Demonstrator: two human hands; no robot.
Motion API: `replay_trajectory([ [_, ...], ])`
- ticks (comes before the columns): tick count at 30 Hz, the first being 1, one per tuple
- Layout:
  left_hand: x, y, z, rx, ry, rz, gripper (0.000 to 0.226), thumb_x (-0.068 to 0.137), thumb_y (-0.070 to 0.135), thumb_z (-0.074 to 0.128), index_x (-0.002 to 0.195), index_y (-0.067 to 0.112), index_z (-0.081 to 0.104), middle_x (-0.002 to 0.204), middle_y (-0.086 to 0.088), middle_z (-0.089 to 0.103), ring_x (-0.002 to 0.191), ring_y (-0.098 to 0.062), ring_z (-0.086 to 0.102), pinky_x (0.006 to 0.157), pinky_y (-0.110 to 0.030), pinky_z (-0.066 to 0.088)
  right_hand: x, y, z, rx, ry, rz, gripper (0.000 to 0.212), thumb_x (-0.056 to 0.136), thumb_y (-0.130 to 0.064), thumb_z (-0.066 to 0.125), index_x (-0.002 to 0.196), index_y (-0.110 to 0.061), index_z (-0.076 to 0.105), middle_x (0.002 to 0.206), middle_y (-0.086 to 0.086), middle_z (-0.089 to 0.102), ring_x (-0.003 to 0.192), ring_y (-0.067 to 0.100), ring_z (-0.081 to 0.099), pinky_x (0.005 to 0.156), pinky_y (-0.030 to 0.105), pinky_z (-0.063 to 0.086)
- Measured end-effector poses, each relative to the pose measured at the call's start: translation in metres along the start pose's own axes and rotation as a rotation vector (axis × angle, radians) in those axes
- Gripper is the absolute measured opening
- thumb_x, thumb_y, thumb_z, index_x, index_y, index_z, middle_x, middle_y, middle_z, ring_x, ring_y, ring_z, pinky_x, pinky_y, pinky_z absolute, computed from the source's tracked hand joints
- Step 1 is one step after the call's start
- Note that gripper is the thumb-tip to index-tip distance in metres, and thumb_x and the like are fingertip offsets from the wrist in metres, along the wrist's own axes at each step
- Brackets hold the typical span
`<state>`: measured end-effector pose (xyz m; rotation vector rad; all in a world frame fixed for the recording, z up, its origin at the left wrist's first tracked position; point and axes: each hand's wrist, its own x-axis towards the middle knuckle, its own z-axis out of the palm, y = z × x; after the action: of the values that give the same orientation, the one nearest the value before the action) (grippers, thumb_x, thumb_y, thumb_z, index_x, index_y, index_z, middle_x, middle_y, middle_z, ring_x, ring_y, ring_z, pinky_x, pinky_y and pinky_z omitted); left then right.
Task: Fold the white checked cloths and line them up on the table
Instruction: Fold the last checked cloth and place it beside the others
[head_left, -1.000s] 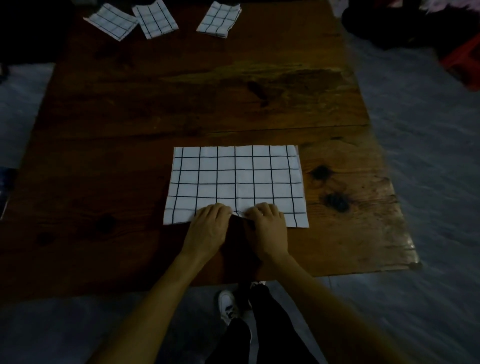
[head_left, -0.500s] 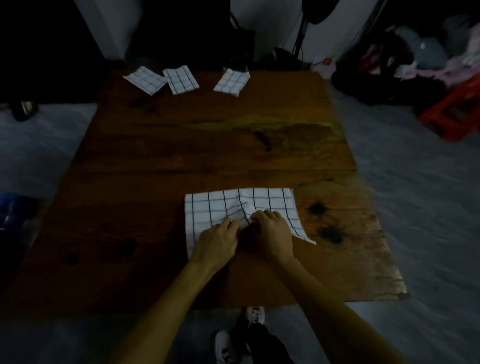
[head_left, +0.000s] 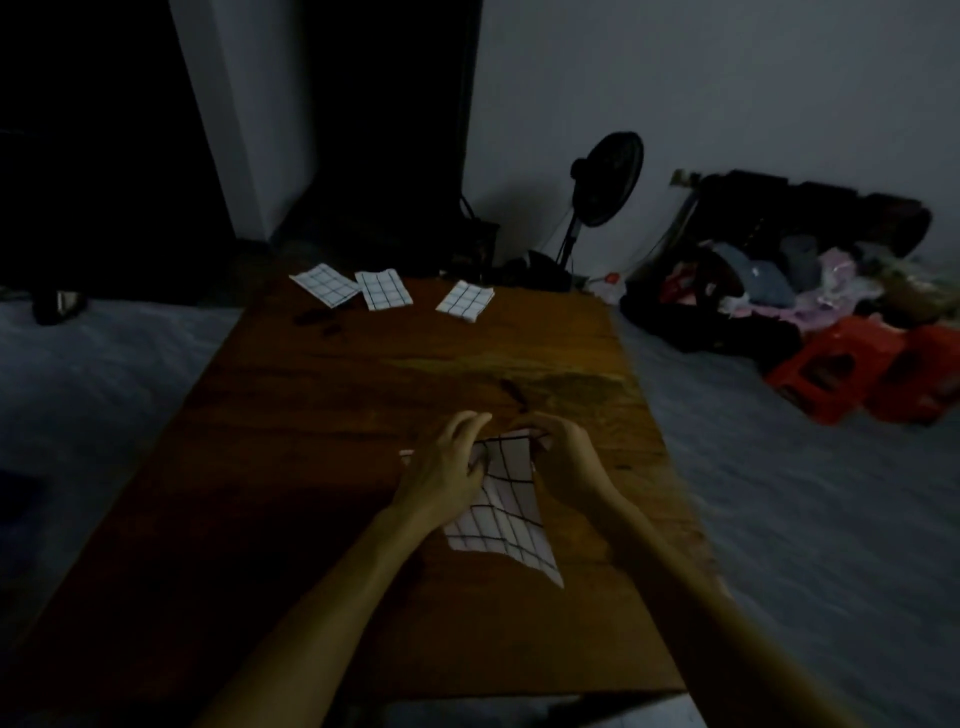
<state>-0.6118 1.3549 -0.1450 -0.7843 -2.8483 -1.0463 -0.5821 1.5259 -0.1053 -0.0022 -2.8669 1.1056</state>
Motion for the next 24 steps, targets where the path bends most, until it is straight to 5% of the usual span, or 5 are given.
replay_trajectory([
  [5, 0.008, 0.011, -0.005, -0.111, 0.098, 0.006, 0.028, 0.096, 0.019, 0.049, 0.123, 0.016, 0.056, 0.116, -0.003, 0.061, 0.106, -0.020, 0.057, 0.088, -0.033, 0.048, 0.003, -0.007, -0.018, 0.093, -0.035, -0.071, 0.028, 0.091, 0.003, 0.049, 0.103, -0.015, 0.067, 0.095, -0.010, 0.062, 0.083, -0.005, 0.058, 0.069, 0.008, 0.048],
  [9, 0.012, 0.014, -0.008, -0.155, 0.100, -0.046, 0.024, 0.096, 0.026, 0.050, 0.116, 0.018, 0.060, 0.107, 0.004, 0.063, 0.094, -0.014, 0.060, 0.073, -0.025, 0.049, 0.005, -0.002, -0.027, 0.373, 0.030, 0.023, 0.028, 0.097, -0.015, 0.045, 0.104, -0.026, 0.069, 0.107, 0.010, 0.069, 0.094, 0.029, 0.064, 0.072, 0.028, 0.052],
  [14, 0.018, 0.031, -0.010, -0.209, 0.167, -0.086, 0.025, 0.094, 0.029, 0.054, 0.114, 0.018, 0.063, 0.105, 0.005, 0.066, 0.093, -0.011, 0.061, 0.078, -0.029, 0.053, 0.005, 0.000, -0.039, 0.483, 0.069, 0.010, 0.021, 0.096, -0.034, 0.050, 0.110, -0.026, 0.065, 0.109, -0.013, 0.062, 0.100, -0.004, 0.056, 0.075, 0.016, 0.044],
  [18, 0.025, 0.046, -0.013, -0.209, 0.254, -0.077, 0.023, 0.091, 0.021, 0.060, 0.112, 0.013, 0.067, 0.105, 0.000, 0.068, 0.092, -0.011, 0.062, 0.077, -0.024, 0.052, 0.016, 0.010, -0.048, 0.416, 0.080, -0.032, 0.012, 0.094, -0.025, 0.057, 0.096, -0.020, 0.068, 0.093, -0.008, 0.068, 0.084, 0.002, 0.064, 0.071, 0.022, 0.053],
  [24, 0.026, 0.041, -0.015, -0.176, 0.313, -0.118, 0.018, 0.090, 0.018, 0.062, 0.105, 0.011, 0.070, 0.100, 0.000, 0.070, 0.088, -0.006, 0.060, 0.070, -0.007, 0.045, 0.026, 0.018, -0.073, 0.476, 0.096, -0.065, 0.012, 0.094, -0.022, 0.055, 0.095, -0.017, 0.065, 0.093, -0.004, 0.066, 0.086, 0.006, 0.063, 0.069, 0.019, 0.052],
])
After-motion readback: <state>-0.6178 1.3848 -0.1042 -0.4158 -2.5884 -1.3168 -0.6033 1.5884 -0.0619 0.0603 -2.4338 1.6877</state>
